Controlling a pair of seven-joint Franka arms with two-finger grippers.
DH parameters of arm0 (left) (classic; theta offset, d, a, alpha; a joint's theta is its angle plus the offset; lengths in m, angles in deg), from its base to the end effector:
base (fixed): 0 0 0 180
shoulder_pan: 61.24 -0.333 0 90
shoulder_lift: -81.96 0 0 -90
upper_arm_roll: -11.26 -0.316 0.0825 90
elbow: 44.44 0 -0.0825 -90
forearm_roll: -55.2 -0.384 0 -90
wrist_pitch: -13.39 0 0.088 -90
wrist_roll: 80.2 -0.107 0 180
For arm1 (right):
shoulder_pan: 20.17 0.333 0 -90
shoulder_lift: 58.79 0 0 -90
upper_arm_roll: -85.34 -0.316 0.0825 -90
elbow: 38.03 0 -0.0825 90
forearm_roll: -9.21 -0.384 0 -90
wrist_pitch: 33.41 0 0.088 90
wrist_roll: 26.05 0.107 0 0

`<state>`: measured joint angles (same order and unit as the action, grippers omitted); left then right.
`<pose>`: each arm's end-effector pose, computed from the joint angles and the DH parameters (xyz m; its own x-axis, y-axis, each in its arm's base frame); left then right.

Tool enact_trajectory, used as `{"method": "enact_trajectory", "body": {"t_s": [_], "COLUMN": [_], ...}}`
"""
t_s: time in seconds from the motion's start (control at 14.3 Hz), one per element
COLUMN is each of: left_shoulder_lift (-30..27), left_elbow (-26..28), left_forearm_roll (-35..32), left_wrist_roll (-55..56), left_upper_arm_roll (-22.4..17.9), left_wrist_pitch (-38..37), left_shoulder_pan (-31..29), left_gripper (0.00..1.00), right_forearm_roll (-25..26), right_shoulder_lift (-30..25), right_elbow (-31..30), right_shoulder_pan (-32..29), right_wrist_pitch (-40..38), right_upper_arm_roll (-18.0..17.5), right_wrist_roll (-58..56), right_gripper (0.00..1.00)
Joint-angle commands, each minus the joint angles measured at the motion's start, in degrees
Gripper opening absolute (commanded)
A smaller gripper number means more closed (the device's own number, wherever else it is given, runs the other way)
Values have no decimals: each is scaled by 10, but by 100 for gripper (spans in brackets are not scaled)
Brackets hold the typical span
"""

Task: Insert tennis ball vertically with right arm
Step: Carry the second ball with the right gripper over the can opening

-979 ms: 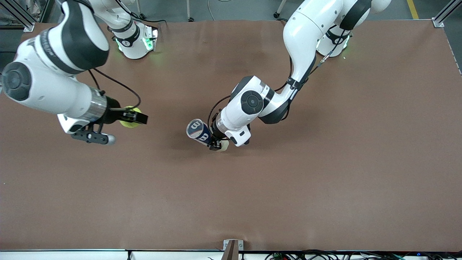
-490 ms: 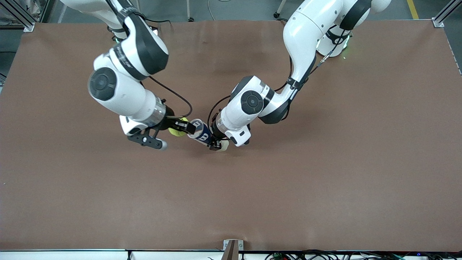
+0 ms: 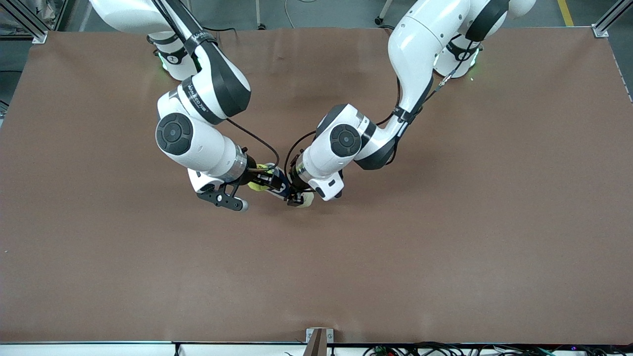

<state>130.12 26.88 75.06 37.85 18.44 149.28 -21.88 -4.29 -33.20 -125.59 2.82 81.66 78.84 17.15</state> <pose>0.5545 -0.5493 0.2916 0.0504 0.8948 -0.4436 0.9987 -0.0469 0.0188 0.5980 0.3413 0.4071 0.9330 -0.3200 -0.1646 -0.3497 -0.9141 -0.2051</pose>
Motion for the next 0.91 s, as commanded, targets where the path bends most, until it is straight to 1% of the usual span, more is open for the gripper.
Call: {"method": "enact_trajectory", "body": {"t_s": [0.0, 0.14, 0.21, 0.28, 0.35, 0.42, 0.49, 0.56, 0.7, 0.84], "left_shoulder_lift": [-10, -10, -10, -10, -10, -10, -10, -10, -10, -10], "left_elbow": [0, 0, 0, 0, 0, 0, 0, 0, 0, 0], "left_forearm_roll": [13, 13, 13, 13, 13, 13, 13, 13, 13, 13], "left_wrist_roll": [-10, -10, -11, -11, -11, -11, -11, -12, -12, -12], "left_upper_arm_roll": [-1, -1, -1, -1, -1, -1, -1, -1, -1, -1], "left_wrist_pitch": [-9, -9, -9, -9, -9, -9, -9, -9, -9, -9], "left_shoulder_pan": [-1, -2, -2, -2, -2, -2, -2, -2, -2, -2], "left_gripper": [72, 72, 72, 72, 72, 72, 72, 72, 72, 72], "right_forearm_roll": [-5, -5, -5, -5, -5, -5, -5, -5, -5, -5], "right_shoulder_lift": [6, 7, 6, 7, 6, 6, 6, 6, 6, 6], "right_elbow": [2, 2, 2, 2, 2, 2, 2, 2, 2, 4], "right_shoulder_pan": [10, 10, 10, 10, 10, 10, 10, 10, 11, 10], "right_wrist_pitch": [1, 7, 6, 6, 5, 6, 5, 4, 5, 3], "right_upper_arm_roll": [5, 5, 5, 5, 5, 5, 5, 5, 5, 4], "right_wrist_roll": [9, 9, 8, 9, 8, 9, 9, 9, 9, 9], "right_gripper": [31, 32, 44, 60, 70, 88, 92, 92, 100, 100]}}
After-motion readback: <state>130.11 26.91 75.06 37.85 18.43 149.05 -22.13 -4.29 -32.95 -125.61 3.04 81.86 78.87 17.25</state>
